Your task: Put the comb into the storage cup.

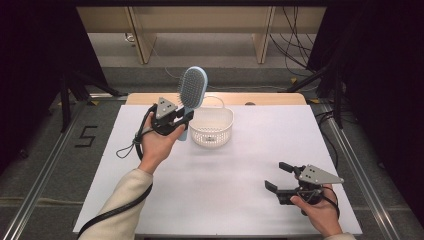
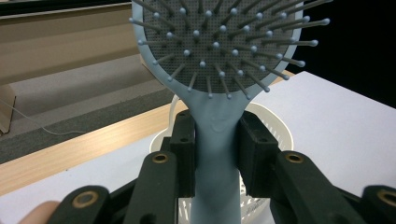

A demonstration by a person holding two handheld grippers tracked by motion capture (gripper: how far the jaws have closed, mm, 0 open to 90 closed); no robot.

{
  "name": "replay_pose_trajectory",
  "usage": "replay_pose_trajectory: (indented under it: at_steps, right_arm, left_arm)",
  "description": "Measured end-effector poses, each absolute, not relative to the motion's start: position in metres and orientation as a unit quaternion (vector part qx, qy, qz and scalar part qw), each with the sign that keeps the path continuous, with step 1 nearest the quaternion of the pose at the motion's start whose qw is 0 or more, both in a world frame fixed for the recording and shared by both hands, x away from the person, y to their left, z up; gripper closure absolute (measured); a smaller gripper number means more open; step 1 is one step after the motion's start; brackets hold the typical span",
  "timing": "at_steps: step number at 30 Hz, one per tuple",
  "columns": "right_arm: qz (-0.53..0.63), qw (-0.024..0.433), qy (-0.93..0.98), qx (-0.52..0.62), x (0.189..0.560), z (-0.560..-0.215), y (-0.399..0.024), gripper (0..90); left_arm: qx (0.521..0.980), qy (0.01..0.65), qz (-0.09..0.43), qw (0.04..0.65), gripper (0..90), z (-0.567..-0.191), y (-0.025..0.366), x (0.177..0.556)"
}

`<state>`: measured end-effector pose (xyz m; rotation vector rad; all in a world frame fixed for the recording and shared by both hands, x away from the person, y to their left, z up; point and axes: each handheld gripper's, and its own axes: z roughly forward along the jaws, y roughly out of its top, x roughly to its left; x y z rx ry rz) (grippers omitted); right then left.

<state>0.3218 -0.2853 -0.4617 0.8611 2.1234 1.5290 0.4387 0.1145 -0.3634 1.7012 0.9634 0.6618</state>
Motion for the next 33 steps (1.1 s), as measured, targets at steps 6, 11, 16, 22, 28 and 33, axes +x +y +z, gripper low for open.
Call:
replay_pose_trajectory:
  at_steps: [6,11,16,22,28,33]
  right_arm:
    - [0.544,0.192,0.757,0.307,0.322,-0.462,-0.286,16.5]
    - [0.544,0.192,0.757,0.306,0.322,-0.462,-0.286,16.5]
    - [0.544,0.192,0.757,0.307,0.322,-0.462,-0.286,16.5]
    - [0.544,0.192,0.757,0.306,0.322,-0.461,-0.286,16.5]
    - [0.544,0.192,0.757,0.306,0.322,-0.461,-0.286,16.5]
    - [0.545,0.192,0.757,0.306,0.322,-0.461,-0.286,16.5]
  left_arm:
    - [0.707,0.399,0.275,0.515,69.9,-0.362,0.113,0.441]
    - [0.708,0.397,0.273,0.516,69.9,-0.361,0.111,0.443]
    - [0.708,0.396,0.275,0.516,69.9,-0.361,0.109,0.444]
    - [0.708,0.395,0.273,0.518,69.9,-0.36,0.106,0.445]
    - [0.709,0.393,0.277,0.516,69.9,-0.36,0.104,0.446]
    - [0.711,0.39,0.281,0.513,69.9,-0.361,0.103,0.447]
